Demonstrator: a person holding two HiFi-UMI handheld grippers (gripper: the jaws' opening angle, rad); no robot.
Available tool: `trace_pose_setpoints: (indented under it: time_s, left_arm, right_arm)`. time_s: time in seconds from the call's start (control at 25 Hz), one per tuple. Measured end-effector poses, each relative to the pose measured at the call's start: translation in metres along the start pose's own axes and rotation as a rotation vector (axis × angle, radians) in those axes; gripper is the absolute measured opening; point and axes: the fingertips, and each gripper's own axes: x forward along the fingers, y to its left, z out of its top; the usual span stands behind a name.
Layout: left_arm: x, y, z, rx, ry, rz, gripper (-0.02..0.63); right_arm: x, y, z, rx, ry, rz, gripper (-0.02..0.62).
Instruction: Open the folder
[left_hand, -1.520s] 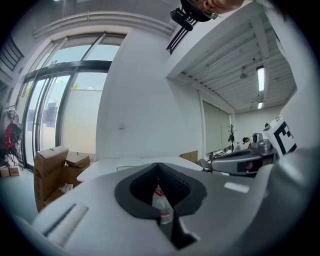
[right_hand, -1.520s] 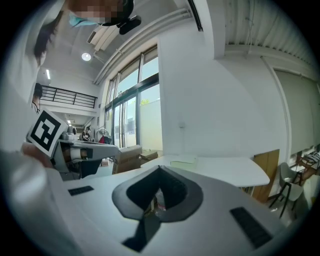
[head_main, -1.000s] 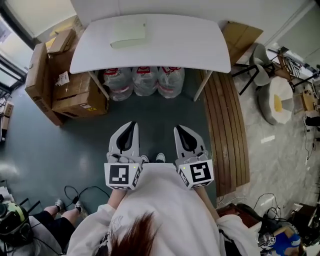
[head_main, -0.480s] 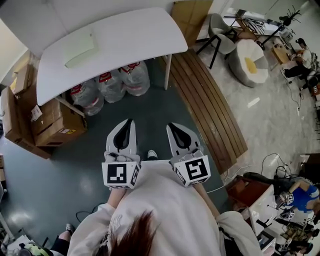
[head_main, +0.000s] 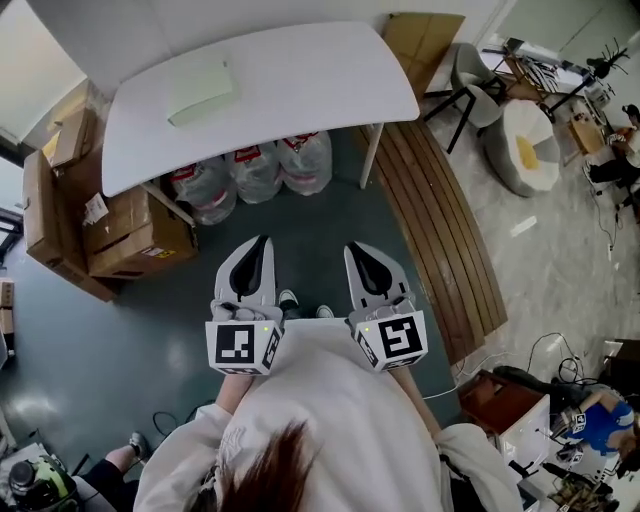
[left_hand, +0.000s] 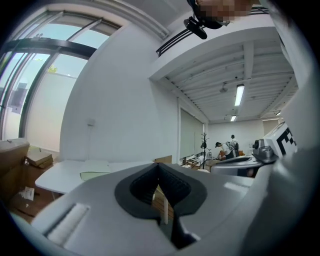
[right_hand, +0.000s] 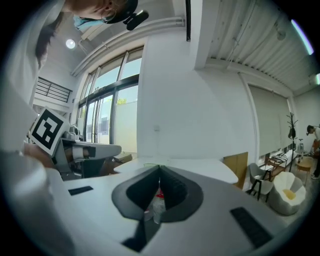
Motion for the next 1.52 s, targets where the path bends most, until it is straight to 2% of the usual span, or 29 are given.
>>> trace_pose_setpoints:
  time_s: [0.36,0.64,1.12,1.52]
  left_arm:
    - [-0.018,0.101,0.003,-0.012,-0.026,0.149,0.008]
    - [-0.026,0.154,-0.005,-0.059,-0.009,0.227,0.008]
    - [-0.022,0.185,-0.018,-0.103,0.029,0.299,0.008]
    - [0.045,0.184,-0.011,-0.112,0.018,0.359,0.008]
  right_arm:
    - [0.082,0.058,0.006,-0.023,-0.004,0.125,0.008]
    - [0.122,0.081,0.007,-0.028,0.007,0.16,0.008]
    - [0.154,0.077,0.001,-0.024,0.051,0.179,0.008]
    - [0.201,0.024,0.009,-0.028,0.051,0.252,0.008]
